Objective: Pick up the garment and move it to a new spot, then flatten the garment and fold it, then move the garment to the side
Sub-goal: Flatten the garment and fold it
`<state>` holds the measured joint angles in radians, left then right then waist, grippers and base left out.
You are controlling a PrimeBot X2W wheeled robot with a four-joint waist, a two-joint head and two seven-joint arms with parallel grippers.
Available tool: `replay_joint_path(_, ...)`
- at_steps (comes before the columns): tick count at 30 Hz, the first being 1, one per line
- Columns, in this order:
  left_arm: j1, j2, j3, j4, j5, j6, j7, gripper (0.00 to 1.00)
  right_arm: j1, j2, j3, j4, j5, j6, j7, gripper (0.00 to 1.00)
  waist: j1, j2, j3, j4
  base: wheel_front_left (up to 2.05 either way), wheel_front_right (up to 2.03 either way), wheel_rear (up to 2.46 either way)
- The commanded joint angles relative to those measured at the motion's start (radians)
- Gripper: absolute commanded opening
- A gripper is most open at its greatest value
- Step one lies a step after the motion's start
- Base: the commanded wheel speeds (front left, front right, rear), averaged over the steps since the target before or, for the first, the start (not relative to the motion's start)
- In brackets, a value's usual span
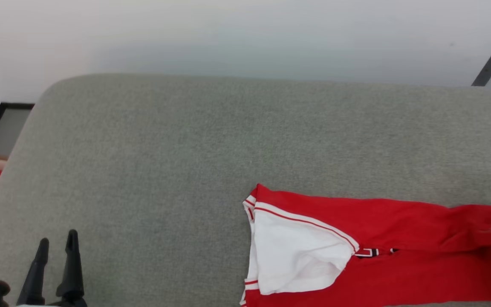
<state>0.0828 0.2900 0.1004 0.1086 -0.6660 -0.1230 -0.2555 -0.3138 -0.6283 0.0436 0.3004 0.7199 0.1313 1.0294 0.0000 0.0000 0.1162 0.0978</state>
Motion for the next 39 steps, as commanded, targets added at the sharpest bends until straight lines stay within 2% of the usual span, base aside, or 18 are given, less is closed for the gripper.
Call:
replay_joint_path(1, 0.014, 0.004, 0.004, -0.002, -0.005, 0.005, -0.001, 1.0, 0.02, 0.012, 0.016, -0.041, 0.03, -0.001, 0.015, 0.0, 0.0, 0.0, -0.023, -0.019, 0.0, 0.0, 0.0)
replay_joint_path(8, 0.034, 0.0, -0.002, -0.011, -0.012, 0.011, 0.012, 1.0, 0.047, 0.099, 0.06, -0.265, 0.124, -0.001, 0.079, 0.0, 0.0, 0.0, -0.063, -0.03, 0.0, 0.0, 0.0)
replay_joint_path(14, 0.025, -0.007, -0.027, -0.004, -0.006, 0.011, 0.02, 1.0, 0.031, 0.209, 0.139, -0.359, 0.121, -0.001, 0.088, 0.0, 0.0, 0.0, -0.082, -0.001, 0.0, 0.0, 0.0)
replay_joint_path(20, -0.006, -0.018, -0.058, 0.012, 0.001, 0.008, 0.02, 1.0, 0.003, 0.31, 0.228, -0.35, 0.087, -0.001, 0.053, 0.0, 0.0, 0.0, -0.087, 0.055, 0.0, 0.0, 0.0)
replay_joint_path(28, -0.043, -0.029, -0.101, 0.04, -0.002, 0.002, 0.019, 1.0, -0.027, 0.38, 0.313, -0.28, 0.03, -0.001, -0.006, 0.0, 0.0, 0.0, -0.081, 0.118, 0.0, 0.0, 0.0)
replay_joint_path(35, -0.066, -0.033, -0.112, 0.065, -0.014, -0.001, 0.008, 1.0, -0.07, 0.411, 0.353, -0.168, -0.018, -0.001, -0.082, 0.0, 0.0, 0.0, -0.07, 0.147, 0.0, 0.0, 0.0)
replay_joint_path(36, -0.069, -0.033, -0.113, 0.068, -0.015, -0.002, 0.007, 1.0, -0.076, 0.413, 0.357, -0.153, -0.02, -0.001, -0.093, 0.24, 0.0, 0.0, -0.069, 0.149, 0.0, 0.0, 0.0)
replay_joint_path(38, -0.071, -0.032, -0.112, 0.074, -0.019, -0.003, 0.005, 1.0, -0.088, 0.416, 0.37, -0.13, -0.02, -0.001, -0.109, 0.46, 0.0, 0.0, -0.068, 0.15, 0.0, 0.0, 0.0)
replay_joint_path(39, -0.071, -0.032, -0.111, 0.077, -0.021, -0.003, 0.003, 1.0, -0.095, 0.415, 0.375, -0.122, -0.017, -0.001, -0.113, 0.7, 0.0, 0.0, -0.069, 0.149, 0.0, 0.0, 0.0)
